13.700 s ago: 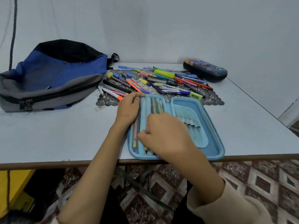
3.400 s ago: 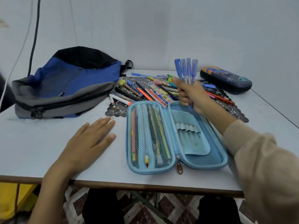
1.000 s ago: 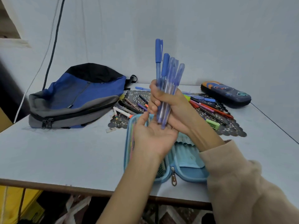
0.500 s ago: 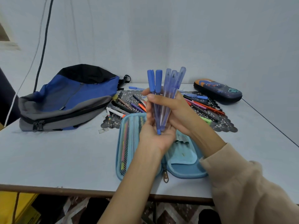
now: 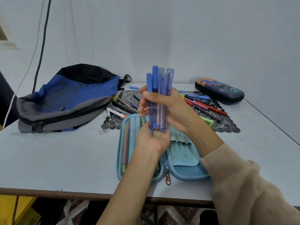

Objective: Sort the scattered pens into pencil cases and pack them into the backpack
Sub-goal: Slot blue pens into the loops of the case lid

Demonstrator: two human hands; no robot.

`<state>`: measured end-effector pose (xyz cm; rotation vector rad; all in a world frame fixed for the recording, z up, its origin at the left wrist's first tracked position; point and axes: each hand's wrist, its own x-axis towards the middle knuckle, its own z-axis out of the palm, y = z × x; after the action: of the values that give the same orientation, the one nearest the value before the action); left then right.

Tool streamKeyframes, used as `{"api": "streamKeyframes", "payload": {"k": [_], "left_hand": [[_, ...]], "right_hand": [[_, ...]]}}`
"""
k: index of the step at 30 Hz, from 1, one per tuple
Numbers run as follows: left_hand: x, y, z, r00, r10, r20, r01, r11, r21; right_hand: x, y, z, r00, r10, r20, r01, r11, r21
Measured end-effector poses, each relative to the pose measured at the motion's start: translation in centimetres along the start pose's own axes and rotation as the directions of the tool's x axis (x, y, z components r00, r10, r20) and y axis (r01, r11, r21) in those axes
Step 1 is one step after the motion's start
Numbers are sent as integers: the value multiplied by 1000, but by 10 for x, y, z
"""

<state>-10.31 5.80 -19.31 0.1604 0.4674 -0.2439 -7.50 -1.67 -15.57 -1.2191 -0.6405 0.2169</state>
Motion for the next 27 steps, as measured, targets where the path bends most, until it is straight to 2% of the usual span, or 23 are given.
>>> {"api": "streamKeyframes", "payload": {"k": [4,7,10,11,13,14,15,16,17,18,20,21,22,23,24,27], "left_hand": [[-4,2,7,999,-46,9,46,997,55],[-7,-5,9,1000,-3,-20,7,972,237],[-11,-10,4,994,-59,92,38,977,210],[-13,-8,2,993,-29,115,2,973,230],[-18,-2,-1,969,166,185,-224,905,362],[-20,3,-3,919,288,268,-386,797,464],[-22,9,-6,848,380,369,-530,631,567],[-24,15,-8,777,419,470,-626,436,647],[-22,23,-11,733,407,546,-661,235,713],[-19,30,-14,722,353,595,-646,37,763],[-15,39,-20,770,159,618,-528,-386,756],[-11,42,-25,797,71,600,-452,-589,670],[-8,42,-28,815,14,580,-383,-737,556],[-5,41,-30,821,-10,571,-322,-834,448],[-4,38,-31,821,-20,571,-276,-889,365],[0,37,-34,831,-38,554,-214,-943,256]], "right_hand": [[2,9,5,997,27,-78,-27,1000,1],[5,15,4,979,94,-182,-102,994,-32],[9,9,-6,963,110,-246,-99,994,54],[9,6,-12,957,114,-267,-84,989,122],[10,3,-28,937,145,-317,-81,975,208],[10,3,-35,924,173,-340,-103,972,213],[10,6,-43,911,213,-354,-143,966,215],[9,9,-49,896,262,-357,-190,956,225],[9,14,-54,883,308,-354,-230,942,245],[9,20,-59,871,340,-356,-251,929,272],[11,29,-65,851,361,-382,-242,915,323],[12,32,-68,846,355,-397,-232,917,323],[13,34,-71,842,344,-416,-230,926,300],[14,35,-73,836,335,-435,-234,934,268],[14,35,-74,828,327,-456,-235,940,247],[15,37,-76,808,311,-500,-220,947,234]]}}
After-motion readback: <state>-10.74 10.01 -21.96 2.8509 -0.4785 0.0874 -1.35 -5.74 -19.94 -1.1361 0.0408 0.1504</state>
